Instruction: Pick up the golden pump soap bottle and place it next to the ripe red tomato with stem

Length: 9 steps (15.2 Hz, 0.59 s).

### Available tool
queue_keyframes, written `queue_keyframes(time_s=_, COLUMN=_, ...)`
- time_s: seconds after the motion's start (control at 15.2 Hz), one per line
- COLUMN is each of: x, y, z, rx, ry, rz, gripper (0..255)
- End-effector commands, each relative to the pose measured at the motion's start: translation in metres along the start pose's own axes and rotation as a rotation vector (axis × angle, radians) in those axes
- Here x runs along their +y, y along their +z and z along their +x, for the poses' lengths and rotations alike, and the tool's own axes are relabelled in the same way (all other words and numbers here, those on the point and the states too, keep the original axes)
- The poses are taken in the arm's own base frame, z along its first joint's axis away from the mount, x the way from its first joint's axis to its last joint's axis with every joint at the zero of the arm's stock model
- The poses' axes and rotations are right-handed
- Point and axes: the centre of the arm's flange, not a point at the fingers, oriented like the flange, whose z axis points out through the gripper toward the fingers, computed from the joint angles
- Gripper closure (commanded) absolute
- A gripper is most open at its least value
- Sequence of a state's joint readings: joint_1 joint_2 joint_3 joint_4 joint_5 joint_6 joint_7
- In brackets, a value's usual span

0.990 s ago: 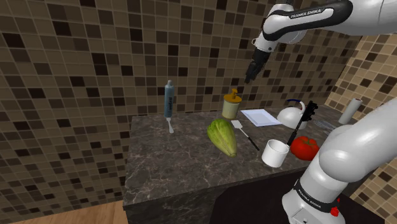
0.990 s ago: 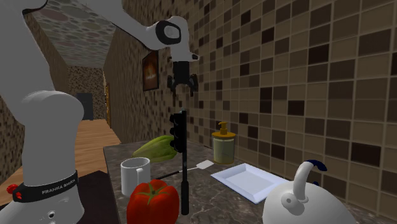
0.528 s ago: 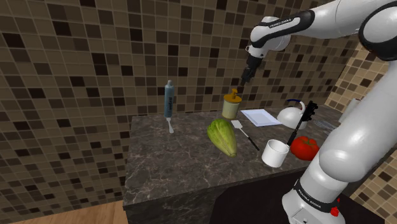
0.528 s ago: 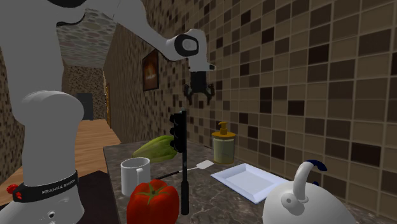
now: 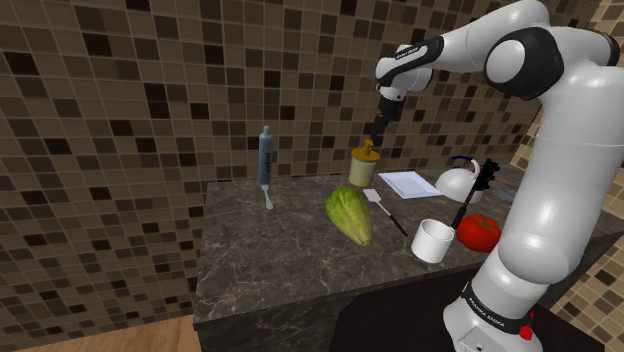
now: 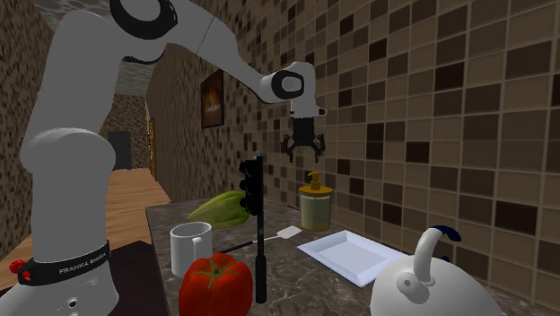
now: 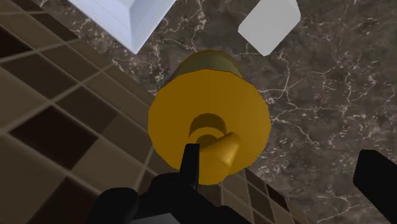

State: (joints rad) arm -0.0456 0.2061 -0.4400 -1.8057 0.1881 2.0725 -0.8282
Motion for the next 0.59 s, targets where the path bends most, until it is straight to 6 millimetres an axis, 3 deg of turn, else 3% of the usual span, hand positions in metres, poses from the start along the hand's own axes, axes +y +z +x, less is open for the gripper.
queue_keyframes(time_s=0.0, x=0.019, y=0.018, z=0.013, rx=-0.004, ry=-0.011, rz=0.0, gripper=0)
queue_keyframes(time_s=0.13, x=0.035, y=0.031, z=0.022, rx=-0.008, ry=-0.019, rz=0.0, gripper=0)
queue_keyframes(time_s=0.53, x=0.035, y=0.062, z=0.022, rx=-0.008, ry=-0.019, rz=0.0, gripper=0)
